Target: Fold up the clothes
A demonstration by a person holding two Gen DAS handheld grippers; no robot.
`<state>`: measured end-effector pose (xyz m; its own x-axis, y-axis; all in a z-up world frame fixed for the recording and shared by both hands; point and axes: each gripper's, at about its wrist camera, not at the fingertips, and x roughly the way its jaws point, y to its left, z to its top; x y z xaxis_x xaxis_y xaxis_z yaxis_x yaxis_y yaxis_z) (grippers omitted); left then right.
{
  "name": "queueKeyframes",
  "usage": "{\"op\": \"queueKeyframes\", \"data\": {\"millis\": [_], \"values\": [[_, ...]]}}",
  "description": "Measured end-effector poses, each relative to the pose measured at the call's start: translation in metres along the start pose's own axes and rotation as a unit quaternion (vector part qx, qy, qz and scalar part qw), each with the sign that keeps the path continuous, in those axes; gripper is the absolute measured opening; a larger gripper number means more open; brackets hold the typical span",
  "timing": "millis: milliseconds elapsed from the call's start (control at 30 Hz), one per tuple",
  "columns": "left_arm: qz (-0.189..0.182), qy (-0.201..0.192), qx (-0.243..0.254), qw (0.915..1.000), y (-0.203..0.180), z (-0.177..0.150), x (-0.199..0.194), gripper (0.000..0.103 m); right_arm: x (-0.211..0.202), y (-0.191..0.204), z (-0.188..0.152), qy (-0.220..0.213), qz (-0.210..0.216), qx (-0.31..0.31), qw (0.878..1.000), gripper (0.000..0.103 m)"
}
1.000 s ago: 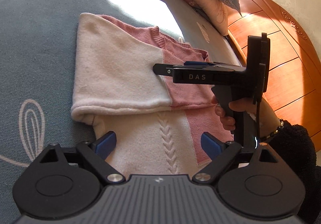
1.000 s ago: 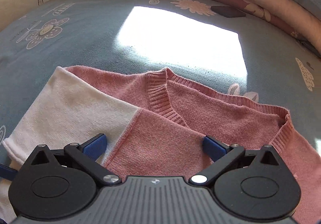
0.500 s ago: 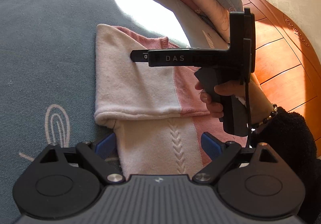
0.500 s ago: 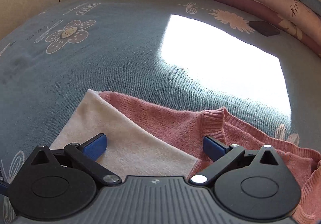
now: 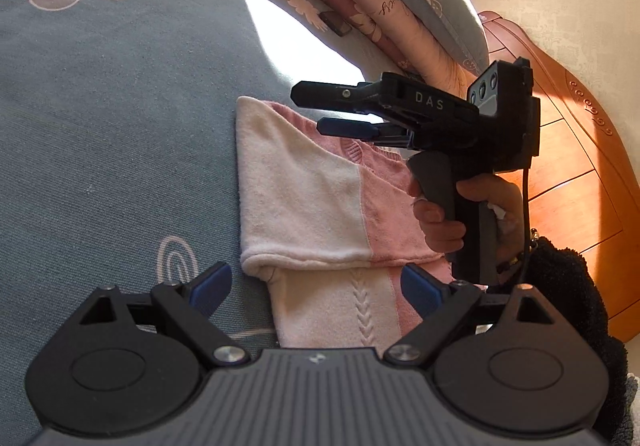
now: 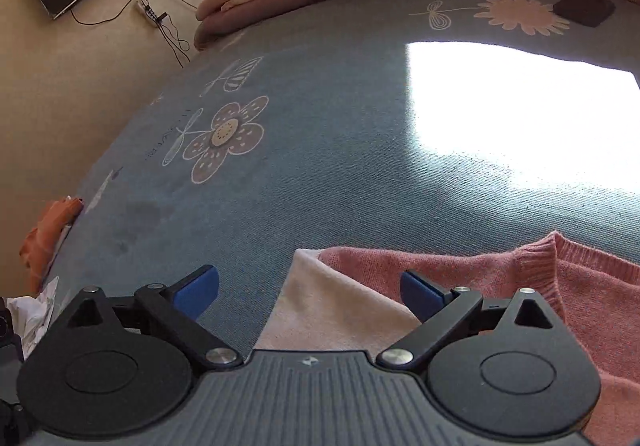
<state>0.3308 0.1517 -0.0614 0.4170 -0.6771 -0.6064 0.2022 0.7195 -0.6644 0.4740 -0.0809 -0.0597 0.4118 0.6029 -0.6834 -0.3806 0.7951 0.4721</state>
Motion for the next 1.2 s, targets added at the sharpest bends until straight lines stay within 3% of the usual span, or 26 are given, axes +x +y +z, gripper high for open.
{"op": "queueKeyframes", "data": {"millis": [233, 467, 567, 667, 767, 867, 1067, 1200], "values": [[0.002, 0.004, 0.000, 1.0000, 0.000, 0.000, 0.003, 0.091, 0.052, 0.017, 0.005, 0.028, -0.023, -0.026, 0.999, 0.103], [-0.002, -0.001, -0.003, 1.0000, 0.001, 0.001, -0.001, 0.091, 0.027, 0.029, 0.008, -0.009, -0.028, -0.052, 0.998, 0.103], [-0.001, 0.000, -0.002, 1.0000, 0.001, 0.001, 0.000, 0.091, 0.022, 0.026, 0.003, 0.004, -0.038, -0.049, 0.998, 0.103], [0.000, 0.002, 0.000, 1.0000, 0.000, 0.002, 0.001, 0.091, 0.032, 0.020, -0.002, 0.021, -0.036, -0.037, 0.998, 0.103], [0.003, 0.005, 0.001, 1.0000, 0.000, 0.002, 0.004, 0.091, 0.047, 0.016, 0.000, 0.008, -0.024, -0.017, 1.000, 0.103], [0.006, 0.007, 0.000, 1.0000, 0.000, 0.002, 0.006, 0.091, 0.054, 0.021, 0.007, -0.014, -0.036, -0.041, 0.998, 0.103], [-0.003, 0.006, 0.004, 1.0000, -0.004, 0.000, 0.002, 0.091, 0.025, 0.021, 0.004, -0.016, -0.045, -0.038, 0.998, 0.102], [-0.012, 0.003, 0.006, 0.9999, -0.007, 0.000, 0.000, 0.091, -0.003, 0.011, -0.010, 0.006, -0.073, -0.037, 0.997, 0.102]]}}
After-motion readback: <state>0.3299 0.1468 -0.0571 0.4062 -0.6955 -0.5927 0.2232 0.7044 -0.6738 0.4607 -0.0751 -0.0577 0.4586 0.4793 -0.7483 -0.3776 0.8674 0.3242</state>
